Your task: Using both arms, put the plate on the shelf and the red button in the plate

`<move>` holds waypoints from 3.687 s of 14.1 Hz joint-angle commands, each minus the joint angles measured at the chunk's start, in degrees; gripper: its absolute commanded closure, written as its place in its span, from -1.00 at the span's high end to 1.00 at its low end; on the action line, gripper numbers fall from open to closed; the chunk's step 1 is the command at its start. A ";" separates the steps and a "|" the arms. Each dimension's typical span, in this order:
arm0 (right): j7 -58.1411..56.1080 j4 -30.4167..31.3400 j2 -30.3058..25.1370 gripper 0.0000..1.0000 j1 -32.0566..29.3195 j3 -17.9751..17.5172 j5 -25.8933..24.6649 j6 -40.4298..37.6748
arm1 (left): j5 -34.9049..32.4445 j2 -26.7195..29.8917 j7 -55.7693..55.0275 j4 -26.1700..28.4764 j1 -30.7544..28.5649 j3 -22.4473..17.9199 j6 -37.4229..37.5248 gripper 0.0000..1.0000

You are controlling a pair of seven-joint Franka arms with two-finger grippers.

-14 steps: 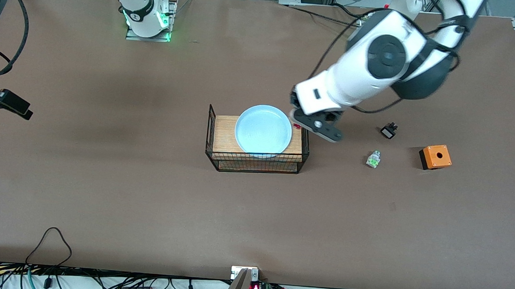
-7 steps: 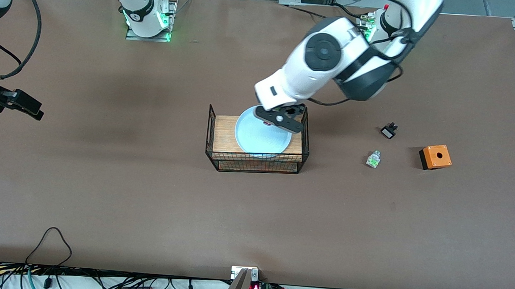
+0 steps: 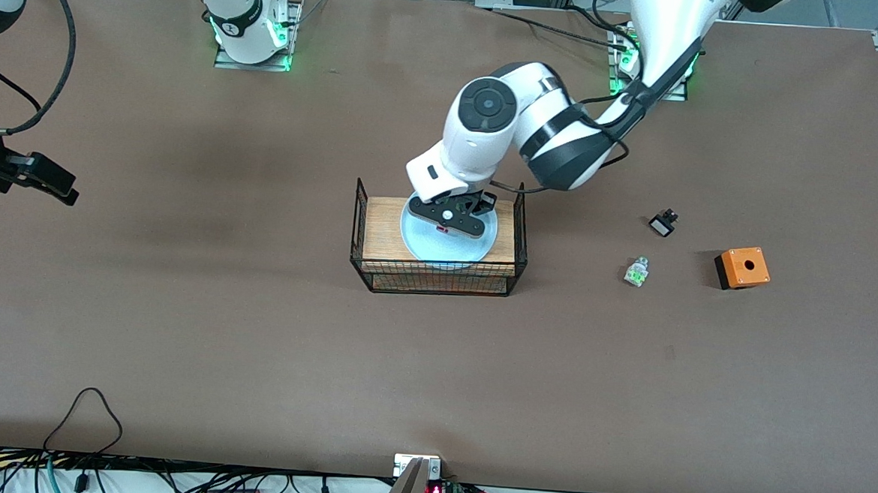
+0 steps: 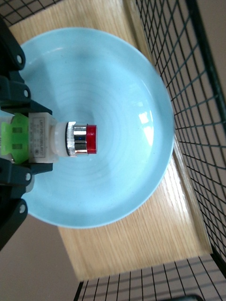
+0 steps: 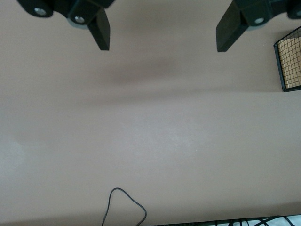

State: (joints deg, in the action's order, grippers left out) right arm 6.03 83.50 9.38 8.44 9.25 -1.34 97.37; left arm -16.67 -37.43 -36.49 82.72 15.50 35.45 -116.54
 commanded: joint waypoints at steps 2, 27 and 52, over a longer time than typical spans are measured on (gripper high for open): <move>-0.15 0.52 -0.86 1.00 -0.17 -0.55 0.03 0.36 | -3.20 -1.42 -1.22 -0.89 0.67 -0.21 -1.94 -0.76; -0.06 0.52 -0.77 1.00 -0.26 -0.55 0.11 0.45 | 0.84 8.95 -0.78 -11.78 -4.25 0.85 21.42 1.00; -0.15 0.79 -1.73 1.00 -0.87 -0.55 0.03 0.36 | 14.73 42.00 36.31 17.39 -6.70 -39.14 18.98 1.00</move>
State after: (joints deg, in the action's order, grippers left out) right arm 6.05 83.49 9.20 8.88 9.14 -1.35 97.54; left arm -0.67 1.03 -2.05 95.71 9.34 -2.98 -95.29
